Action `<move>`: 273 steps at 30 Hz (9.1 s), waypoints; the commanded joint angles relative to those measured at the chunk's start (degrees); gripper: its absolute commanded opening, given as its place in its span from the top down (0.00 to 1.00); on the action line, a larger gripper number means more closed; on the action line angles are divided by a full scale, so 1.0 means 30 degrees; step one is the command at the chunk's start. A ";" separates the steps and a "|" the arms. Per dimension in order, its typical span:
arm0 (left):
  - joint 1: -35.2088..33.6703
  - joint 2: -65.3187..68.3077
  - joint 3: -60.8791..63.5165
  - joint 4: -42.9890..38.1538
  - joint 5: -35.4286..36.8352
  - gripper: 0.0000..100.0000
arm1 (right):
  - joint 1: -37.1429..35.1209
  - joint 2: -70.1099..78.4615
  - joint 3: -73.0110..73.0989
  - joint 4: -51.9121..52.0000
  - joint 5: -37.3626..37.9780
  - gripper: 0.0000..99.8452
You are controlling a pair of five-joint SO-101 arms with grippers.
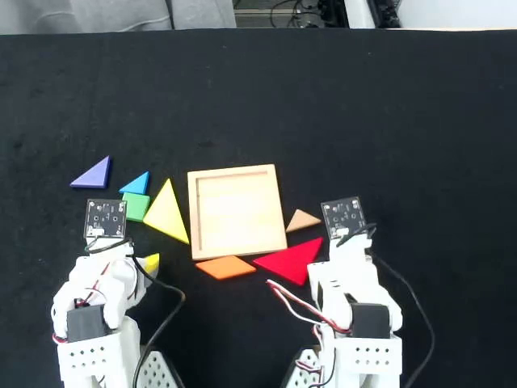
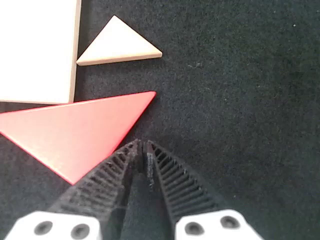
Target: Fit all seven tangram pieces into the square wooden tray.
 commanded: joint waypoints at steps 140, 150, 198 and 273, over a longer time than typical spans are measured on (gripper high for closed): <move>0.1832 2.4527 -1.9766 0.1436 -0.1114 0.70 | -0.2286 -0.1333 -0.0044 -0.9788 0.3370 0.98; 0.3883 2.5641 -1.9648 -0.1055 0.6740 0.70 | -0.2286 -0.1333 -0.0044 -0.9729 0.3399 0.98; 0.2125 -0.0117 0.0103 -0.9612 0.4161 0.70 | -0.7355 1.8505 -1.5077 0.0733 0.8703 0.91; 0.2007 -0.0322 0.0220 -0.8147 0.1407 0.70 | -0.8381 2.5128 -1.0212 -0.3253 2.2330 0.66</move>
